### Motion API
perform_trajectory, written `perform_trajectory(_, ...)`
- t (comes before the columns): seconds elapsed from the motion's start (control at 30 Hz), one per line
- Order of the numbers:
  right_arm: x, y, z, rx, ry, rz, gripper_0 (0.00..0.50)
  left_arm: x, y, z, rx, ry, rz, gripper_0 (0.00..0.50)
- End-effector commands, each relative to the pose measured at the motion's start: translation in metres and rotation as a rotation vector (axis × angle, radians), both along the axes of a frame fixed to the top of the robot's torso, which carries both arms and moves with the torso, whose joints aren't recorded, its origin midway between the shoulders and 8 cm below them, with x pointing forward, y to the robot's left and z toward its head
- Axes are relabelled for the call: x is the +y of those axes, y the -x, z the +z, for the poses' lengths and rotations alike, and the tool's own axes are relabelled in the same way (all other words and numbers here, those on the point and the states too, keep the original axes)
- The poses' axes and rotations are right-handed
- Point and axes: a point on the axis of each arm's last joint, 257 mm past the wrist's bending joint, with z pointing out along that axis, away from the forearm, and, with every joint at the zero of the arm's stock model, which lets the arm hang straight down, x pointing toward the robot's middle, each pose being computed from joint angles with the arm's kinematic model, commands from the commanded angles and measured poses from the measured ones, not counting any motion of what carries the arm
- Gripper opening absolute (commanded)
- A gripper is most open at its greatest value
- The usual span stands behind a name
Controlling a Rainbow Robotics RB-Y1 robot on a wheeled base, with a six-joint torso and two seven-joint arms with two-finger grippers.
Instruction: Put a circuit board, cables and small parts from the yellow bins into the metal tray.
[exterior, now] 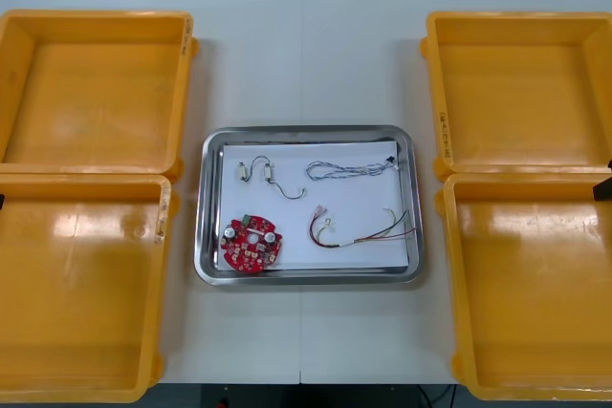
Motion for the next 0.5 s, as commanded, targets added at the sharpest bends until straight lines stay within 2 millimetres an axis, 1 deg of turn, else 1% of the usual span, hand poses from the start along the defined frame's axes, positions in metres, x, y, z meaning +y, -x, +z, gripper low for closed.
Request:
perform_trajectory(0.03,-0.005,0.0002,0.0097,-0.031,-0.015,-0.059,0.5,0.0161,0.0075,0.017,-0.024,-0.07,-0.033,0.5)
perform_trajectory(0.5,-0.005,0.0002,0.0097,-0.031,-0.015,-0.059,0.5,0.0205,0.0081,0.0177,-0.027,-0.077,-0.024,0.5)
